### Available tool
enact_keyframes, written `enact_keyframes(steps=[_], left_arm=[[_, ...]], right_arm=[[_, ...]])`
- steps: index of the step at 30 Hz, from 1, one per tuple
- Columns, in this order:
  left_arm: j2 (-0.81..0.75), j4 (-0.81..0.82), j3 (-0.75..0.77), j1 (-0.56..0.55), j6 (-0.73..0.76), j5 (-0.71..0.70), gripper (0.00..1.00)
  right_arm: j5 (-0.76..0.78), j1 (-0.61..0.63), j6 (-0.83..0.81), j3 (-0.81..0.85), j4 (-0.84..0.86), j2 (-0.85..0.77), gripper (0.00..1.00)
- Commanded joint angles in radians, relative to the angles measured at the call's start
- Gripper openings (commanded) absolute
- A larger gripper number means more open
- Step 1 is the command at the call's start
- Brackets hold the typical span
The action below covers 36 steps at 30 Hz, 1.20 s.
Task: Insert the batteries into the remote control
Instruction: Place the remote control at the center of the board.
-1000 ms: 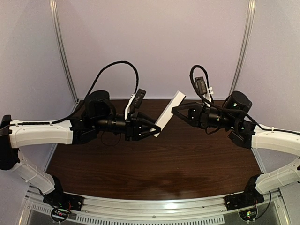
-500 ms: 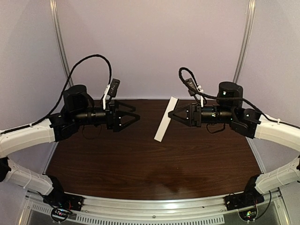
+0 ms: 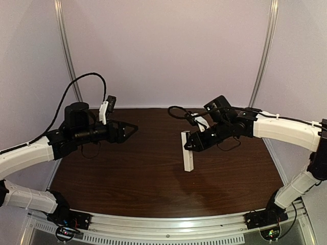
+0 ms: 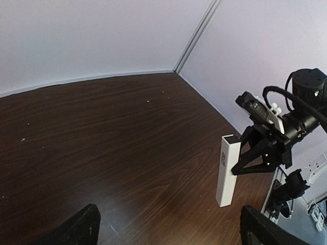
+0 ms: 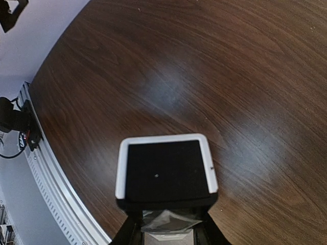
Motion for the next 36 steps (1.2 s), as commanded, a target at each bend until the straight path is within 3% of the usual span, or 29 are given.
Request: enact_keyframes(steps=[1, 21, 36], left_arm=[[-0.013, -0.071, -0.003, 0.031, -0.021, -0.113, 0.97], [0.007, -0.069, -0.059, 0.058, -0.018, -0.145, 0.97], [0.033, -0.055, -0.094, 0.089, -0.021, -0.109, 0.98]], right_arm=[[0.090, 0.024, -0.054, 0.061, -0.141, 0.076, 0.02], [0.151, 0.133, -0.182, 0.237, -0.436, 0.421, 0.03], [0.140, 0.156, -0.211, 0.360, -0.536, 0.589, 0.08]])
